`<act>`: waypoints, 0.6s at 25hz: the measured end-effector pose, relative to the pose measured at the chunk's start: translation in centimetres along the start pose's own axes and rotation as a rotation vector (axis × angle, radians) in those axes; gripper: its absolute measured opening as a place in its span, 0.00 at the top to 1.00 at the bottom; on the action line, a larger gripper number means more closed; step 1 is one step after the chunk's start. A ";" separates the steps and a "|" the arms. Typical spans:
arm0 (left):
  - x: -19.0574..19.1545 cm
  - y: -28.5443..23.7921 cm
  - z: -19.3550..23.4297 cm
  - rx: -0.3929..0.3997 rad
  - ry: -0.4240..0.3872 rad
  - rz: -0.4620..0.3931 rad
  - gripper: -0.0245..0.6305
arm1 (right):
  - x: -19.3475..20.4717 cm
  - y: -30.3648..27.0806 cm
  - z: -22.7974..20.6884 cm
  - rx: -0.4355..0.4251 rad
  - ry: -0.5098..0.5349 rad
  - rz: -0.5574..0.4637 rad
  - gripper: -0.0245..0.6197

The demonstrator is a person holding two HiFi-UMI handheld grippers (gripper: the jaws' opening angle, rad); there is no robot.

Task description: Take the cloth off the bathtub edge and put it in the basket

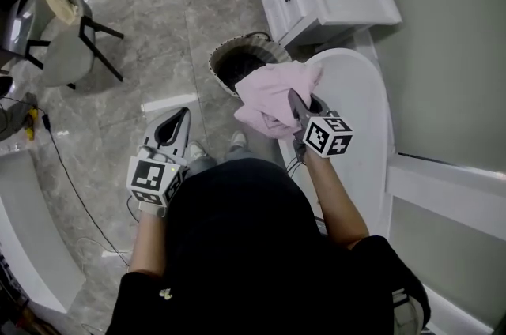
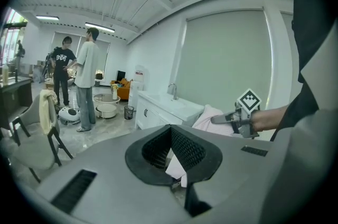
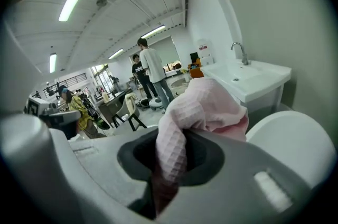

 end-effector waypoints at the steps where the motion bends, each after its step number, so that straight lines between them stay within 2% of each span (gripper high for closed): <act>1: -0.1 0.3 0.3 -0.005 0.002 -0.007 0.94 | -0.9 0.4 0.7 -0.011 0.005 -0.020 0.87; 9: -0.5 3.3 4.7 -0.051 0.025 -0.045 0.94 | -7.3 -0.4 6.8 -0.105 0.058 -0.114 0.87; 15: -0.2 5.7 8.4 -0.053 0.029 -0.058 0.94 | -11.0 -3.0 10.5 -0.114 0.089 -0.168 0.87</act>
Point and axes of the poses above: the fingertips, and each gripper's own axes: y backward along the fingers, z to its left, x out of its underside, the point moved 8 cm from there along y, backward along the fingers, and after that the axes turned 7 degrees about z, right-handed, at the moved point
